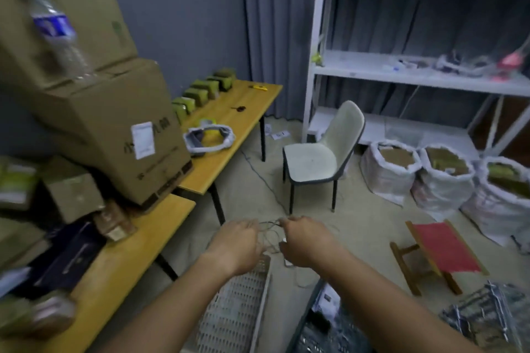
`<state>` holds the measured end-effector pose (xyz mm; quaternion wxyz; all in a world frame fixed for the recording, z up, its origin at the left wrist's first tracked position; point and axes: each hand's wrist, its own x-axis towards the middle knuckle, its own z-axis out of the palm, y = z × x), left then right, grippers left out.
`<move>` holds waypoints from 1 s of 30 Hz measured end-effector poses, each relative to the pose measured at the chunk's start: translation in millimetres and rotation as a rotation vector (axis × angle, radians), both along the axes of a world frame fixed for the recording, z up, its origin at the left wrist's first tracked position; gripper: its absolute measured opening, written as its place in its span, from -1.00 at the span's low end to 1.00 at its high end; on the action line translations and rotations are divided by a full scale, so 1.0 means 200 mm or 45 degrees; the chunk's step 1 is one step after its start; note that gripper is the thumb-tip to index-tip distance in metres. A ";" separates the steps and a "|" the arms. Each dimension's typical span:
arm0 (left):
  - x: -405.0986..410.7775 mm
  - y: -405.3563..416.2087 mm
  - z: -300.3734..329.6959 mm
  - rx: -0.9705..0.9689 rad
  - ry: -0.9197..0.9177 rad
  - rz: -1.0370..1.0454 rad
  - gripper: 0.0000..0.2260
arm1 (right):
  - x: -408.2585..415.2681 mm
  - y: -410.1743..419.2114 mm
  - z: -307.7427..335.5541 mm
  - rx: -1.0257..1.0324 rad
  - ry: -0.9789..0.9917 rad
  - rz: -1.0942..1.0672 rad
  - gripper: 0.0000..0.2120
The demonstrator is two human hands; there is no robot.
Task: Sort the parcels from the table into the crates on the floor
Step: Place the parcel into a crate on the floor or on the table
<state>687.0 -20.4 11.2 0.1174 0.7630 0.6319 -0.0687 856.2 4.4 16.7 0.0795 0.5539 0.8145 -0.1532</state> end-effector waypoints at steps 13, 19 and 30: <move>-1.18 -0.91 0.33 0.189 -0.022 0.520 -0.34 | -1.26 -0.59 0.41 0.082 -0.003 0.484 -0.49; -1.69 -1.33 0.30 0.197 -0.095 0.740 -0.38 | -1.79 -0.92 0.45 0.120 0.007 0.674 -0.45; -2.18 -1.61 0.23 0.173 -0.066 0.897 -0.41 | -2.32 -1.10 0.42 0.130 -0.011 0.828 -0.45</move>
